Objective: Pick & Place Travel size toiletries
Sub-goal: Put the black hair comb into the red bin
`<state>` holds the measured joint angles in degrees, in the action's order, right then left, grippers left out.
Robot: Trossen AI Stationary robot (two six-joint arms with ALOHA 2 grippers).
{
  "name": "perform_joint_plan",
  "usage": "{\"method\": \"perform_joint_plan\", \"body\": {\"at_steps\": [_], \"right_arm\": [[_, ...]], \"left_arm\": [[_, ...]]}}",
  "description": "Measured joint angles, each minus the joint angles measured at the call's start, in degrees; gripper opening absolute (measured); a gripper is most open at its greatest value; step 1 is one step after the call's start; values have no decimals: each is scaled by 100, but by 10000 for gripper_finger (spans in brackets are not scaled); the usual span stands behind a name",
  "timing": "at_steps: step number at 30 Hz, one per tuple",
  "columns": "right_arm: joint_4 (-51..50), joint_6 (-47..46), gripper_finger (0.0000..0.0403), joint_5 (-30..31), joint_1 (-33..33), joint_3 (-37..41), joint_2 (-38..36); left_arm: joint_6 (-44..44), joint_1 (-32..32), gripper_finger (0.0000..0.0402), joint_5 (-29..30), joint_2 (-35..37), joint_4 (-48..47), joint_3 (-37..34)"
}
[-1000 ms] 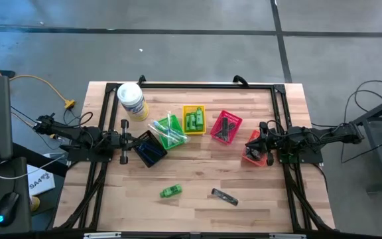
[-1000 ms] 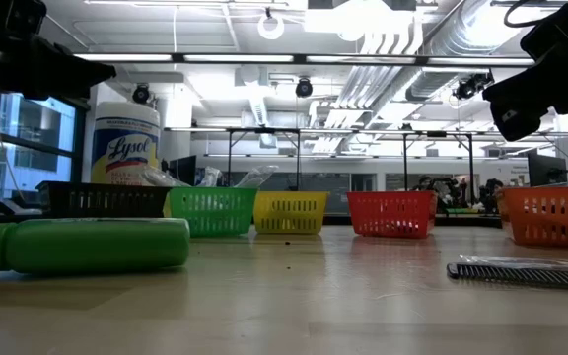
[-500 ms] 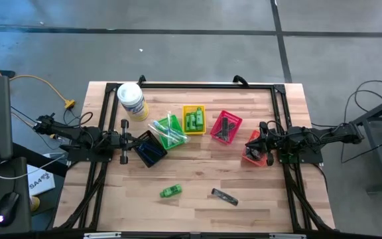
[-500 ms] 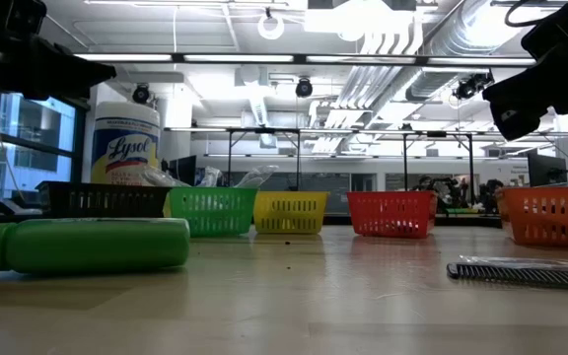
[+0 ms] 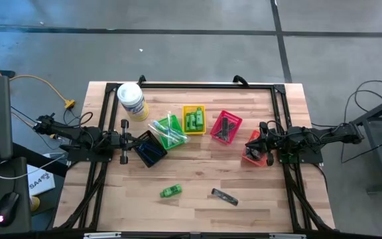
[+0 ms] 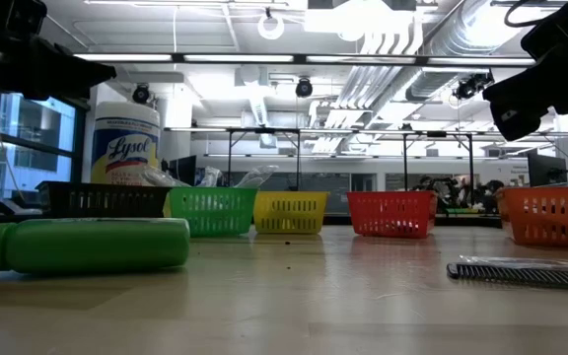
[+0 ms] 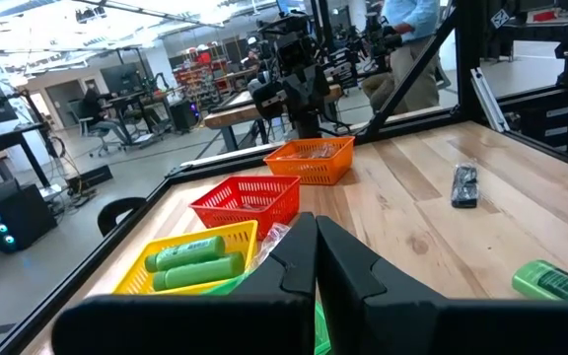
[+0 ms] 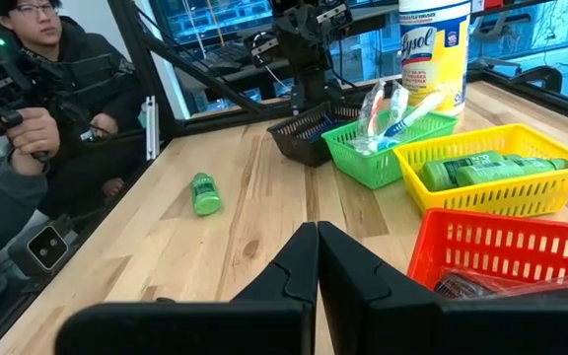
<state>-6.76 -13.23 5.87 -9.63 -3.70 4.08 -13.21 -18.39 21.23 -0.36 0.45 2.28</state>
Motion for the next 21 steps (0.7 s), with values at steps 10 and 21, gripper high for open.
{"method": "perform_joint_plan", "body": {"at_steps": [10,21], "right_arm": [[2,98,2,8,0,0,0],[273,103,2,-44,0,2,0]], "left_arm": [[-2,0,0,2,0,-2,-4],[22,0,0,1,1,-7,-4]]}}
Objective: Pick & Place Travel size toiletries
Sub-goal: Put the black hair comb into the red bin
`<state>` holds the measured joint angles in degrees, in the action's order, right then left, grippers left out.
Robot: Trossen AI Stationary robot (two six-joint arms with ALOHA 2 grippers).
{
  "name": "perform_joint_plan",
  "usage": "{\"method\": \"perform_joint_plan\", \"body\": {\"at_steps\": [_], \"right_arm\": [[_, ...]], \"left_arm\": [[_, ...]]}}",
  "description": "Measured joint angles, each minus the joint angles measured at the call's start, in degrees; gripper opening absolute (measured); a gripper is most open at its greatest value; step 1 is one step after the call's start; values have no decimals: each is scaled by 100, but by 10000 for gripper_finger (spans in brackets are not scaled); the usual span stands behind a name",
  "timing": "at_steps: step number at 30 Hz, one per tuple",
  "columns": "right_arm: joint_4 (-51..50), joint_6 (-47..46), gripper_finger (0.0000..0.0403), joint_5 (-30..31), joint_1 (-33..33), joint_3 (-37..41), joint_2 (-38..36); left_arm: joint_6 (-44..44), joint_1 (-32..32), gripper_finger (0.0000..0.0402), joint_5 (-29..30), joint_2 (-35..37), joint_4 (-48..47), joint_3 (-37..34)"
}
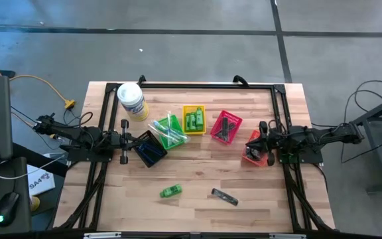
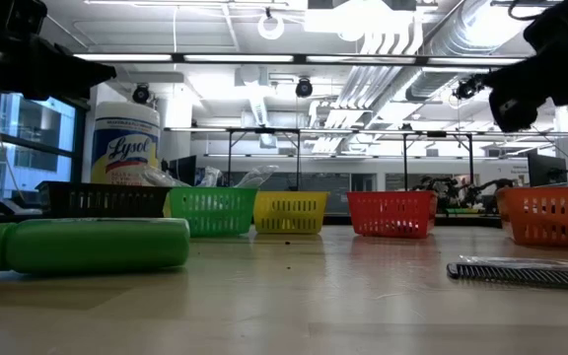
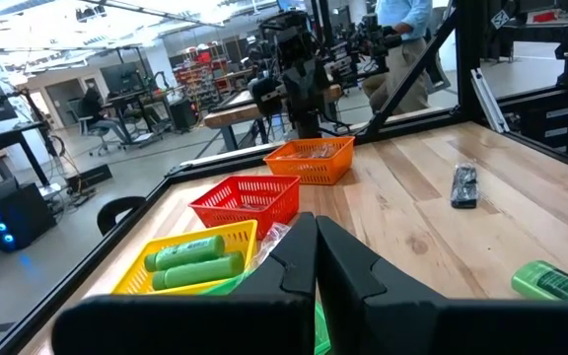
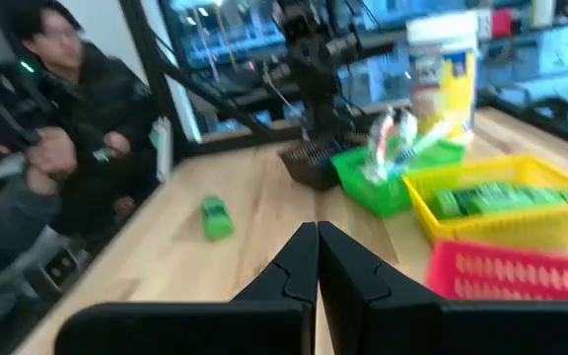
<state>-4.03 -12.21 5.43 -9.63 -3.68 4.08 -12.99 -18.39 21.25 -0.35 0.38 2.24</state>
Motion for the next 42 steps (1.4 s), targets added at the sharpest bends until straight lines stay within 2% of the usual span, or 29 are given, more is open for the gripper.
{"method": "perform_joint_plan", "body": {"at_steps": [8,11,14,19,23,27,32,37,42], "right_arm": [[1092,-39,2,-410,-27,-3,51],[1051,-50,2,-418,-155,-105,345],[1155,-188,2,-372,-325,-427,993],[1155,-114,2,-55,-838,-1338,2640],[332,-240,2,56,-1349,-2488,4022],[-1098,-889,2,351,-1784,-3767,5471],[-2789,-1947,2,837,-2222,-5275,6934],[-3588,-2569,2,567,-2511,-6242,7939],[-3595,-3071,2,490,-2760,-6539,8457]], "left_arm": [[2,0,0,1,0,-2,-2],[-4,0,0,1,1,-2,-2],[-28,0,0,1,1,-3,-2],[-31,0,0,1,1,-2,-4],[-24,0,0,1,1,-4,-4],[-24,0,0,1,1,-4,-4],[-22,0,0,1,1,-7,-4],[-22,0,0,1,1,-7,-4],[-22,0,0,1,1,-7,-4]]}}
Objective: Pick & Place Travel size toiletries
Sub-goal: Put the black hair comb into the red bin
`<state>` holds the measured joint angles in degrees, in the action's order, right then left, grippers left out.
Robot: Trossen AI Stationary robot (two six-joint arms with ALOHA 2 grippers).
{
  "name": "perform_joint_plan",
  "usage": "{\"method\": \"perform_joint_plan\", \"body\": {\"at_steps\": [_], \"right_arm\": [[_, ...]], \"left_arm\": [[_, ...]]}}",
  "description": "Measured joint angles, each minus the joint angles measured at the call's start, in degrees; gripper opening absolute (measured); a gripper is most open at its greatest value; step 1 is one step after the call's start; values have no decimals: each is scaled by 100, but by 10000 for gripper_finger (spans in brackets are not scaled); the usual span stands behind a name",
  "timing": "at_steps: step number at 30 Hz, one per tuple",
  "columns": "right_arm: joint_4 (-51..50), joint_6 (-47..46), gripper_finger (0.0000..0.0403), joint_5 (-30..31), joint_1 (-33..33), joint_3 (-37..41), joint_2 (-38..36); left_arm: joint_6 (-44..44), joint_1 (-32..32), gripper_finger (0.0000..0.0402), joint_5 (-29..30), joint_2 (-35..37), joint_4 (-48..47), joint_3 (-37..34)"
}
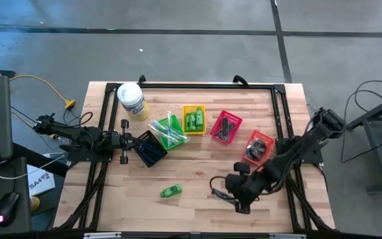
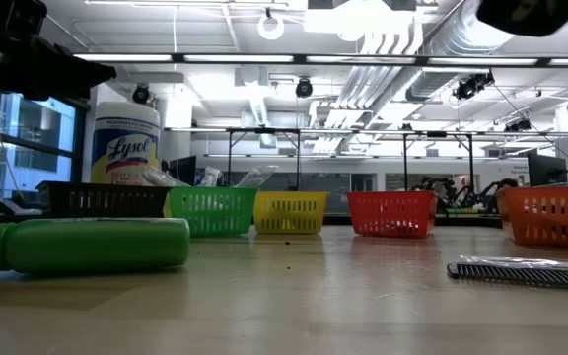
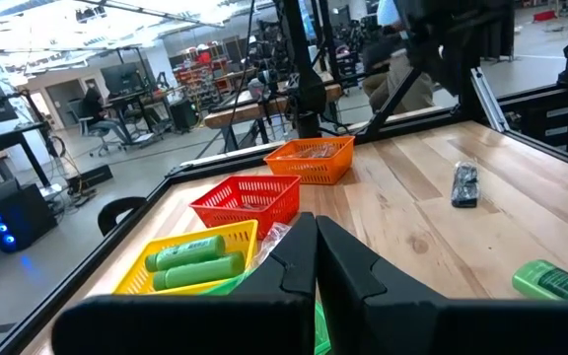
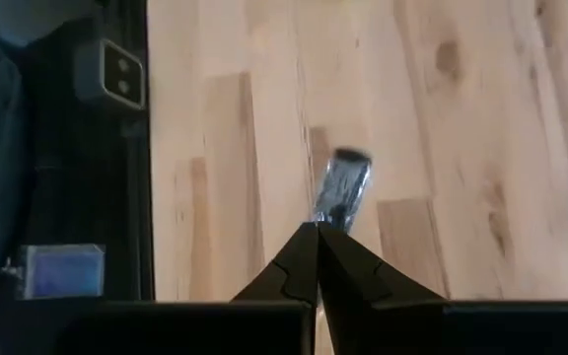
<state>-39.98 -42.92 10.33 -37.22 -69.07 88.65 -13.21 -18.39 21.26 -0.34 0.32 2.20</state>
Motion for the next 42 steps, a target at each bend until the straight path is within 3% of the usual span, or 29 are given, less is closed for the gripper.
{"method": "perform_joint_plan", "body": {"at_steps": [15,19,26,29,33,42], "right_arm": [[426,-361,5,-282,-40,1,950],[535,-376,40,-444,-8,1,1146],[580,-41,165,-426,-34,1,1219],[598,-81,201,-298,-32,1,1222],[595,-82,214,-262,-27,6,1419],[638,-210,201,-232,-32,8,1686]], "left_arm": [[0,0,0,0,0,-4,0],[0,1,0,0,0,-4,0],[-49,0,0,9,0,-15,0],[-46,0,0,9,0,-26,0],[-46,1,0,12,0,-37,0],[-141,2,0,16,0,-42,0]]}}
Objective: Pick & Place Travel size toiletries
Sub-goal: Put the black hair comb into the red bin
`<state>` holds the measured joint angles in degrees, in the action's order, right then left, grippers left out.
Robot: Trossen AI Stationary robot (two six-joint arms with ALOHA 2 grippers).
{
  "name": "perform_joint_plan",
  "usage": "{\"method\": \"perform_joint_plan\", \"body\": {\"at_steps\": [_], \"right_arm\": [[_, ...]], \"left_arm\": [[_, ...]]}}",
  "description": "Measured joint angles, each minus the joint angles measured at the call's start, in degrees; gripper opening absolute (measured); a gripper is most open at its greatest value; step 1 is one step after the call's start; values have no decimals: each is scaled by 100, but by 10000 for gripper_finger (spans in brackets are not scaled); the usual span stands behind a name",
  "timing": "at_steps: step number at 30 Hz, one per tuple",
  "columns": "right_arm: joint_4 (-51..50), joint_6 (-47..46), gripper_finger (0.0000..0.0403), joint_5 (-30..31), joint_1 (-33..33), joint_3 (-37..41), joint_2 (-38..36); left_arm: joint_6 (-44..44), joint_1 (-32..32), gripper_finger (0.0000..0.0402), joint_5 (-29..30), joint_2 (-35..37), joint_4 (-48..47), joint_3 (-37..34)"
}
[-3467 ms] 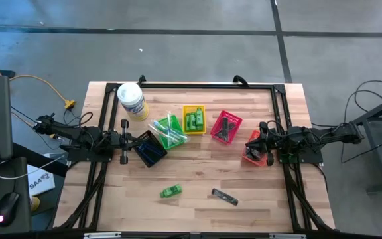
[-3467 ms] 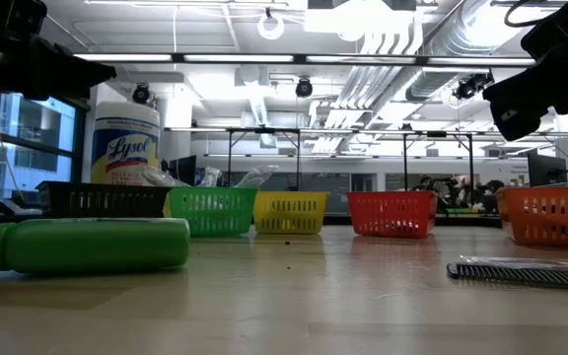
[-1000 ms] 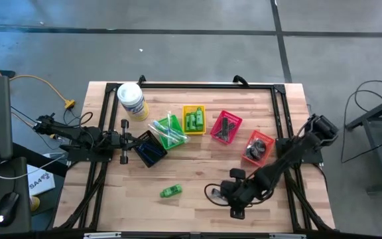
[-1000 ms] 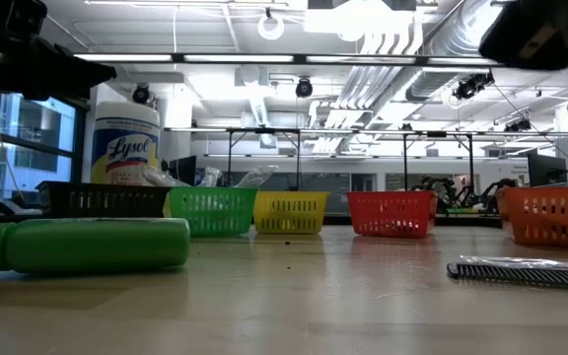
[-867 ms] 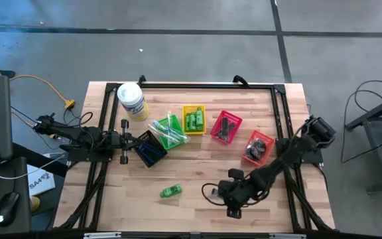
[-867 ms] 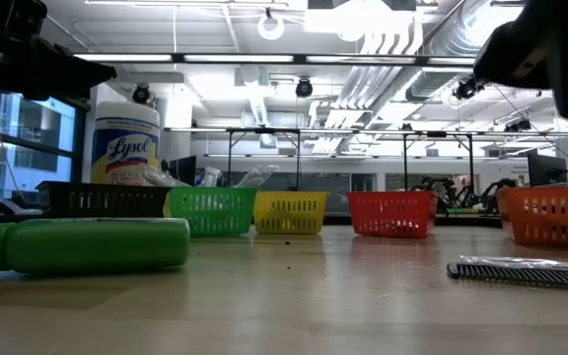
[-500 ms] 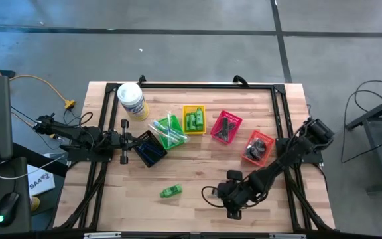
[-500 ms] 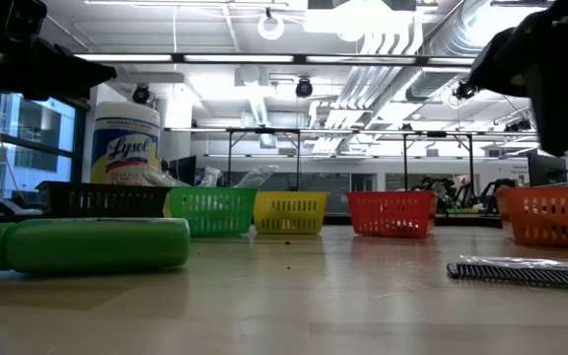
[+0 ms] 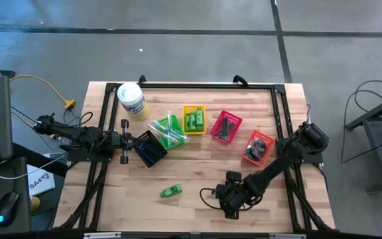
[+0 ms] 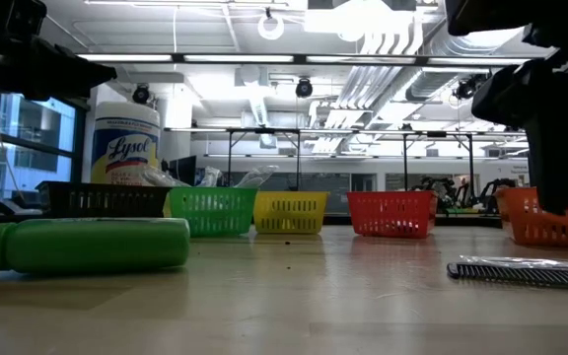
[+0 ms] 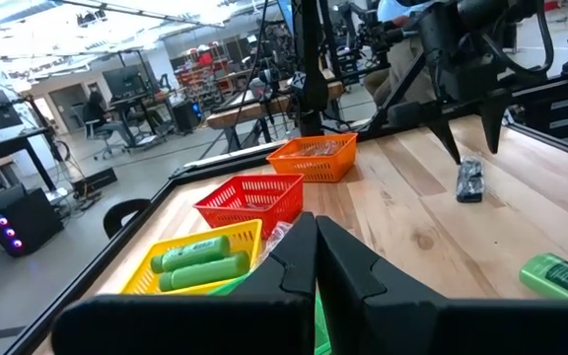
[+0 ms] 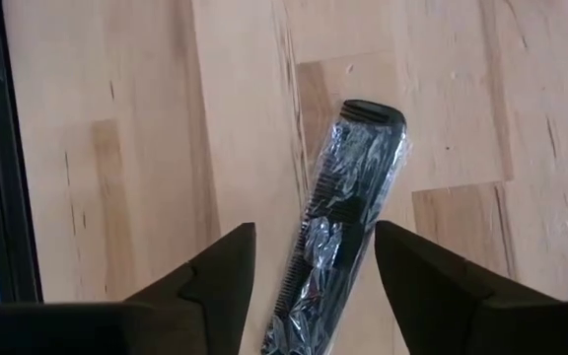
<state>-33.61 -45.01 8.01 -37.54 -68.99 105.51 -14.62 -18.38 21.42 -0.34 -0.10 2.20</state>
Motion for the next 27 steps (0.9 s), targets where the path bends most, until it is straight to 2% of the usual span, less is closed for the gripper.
{"method": "perform_joint_plan", "body": {"at_steps": [11,21,27], "right_arm": [[-4,-114,195,400,-195,0,0],[-16,-190,195,361,-224,-2,425],[-27,-182,195,386,-170,-2,437]], "left_arm": [[-10,-1,0,3,0,0,0],[-10,0,0,9,0,0,0],[-8,1,0,8,0,0,0]]}}
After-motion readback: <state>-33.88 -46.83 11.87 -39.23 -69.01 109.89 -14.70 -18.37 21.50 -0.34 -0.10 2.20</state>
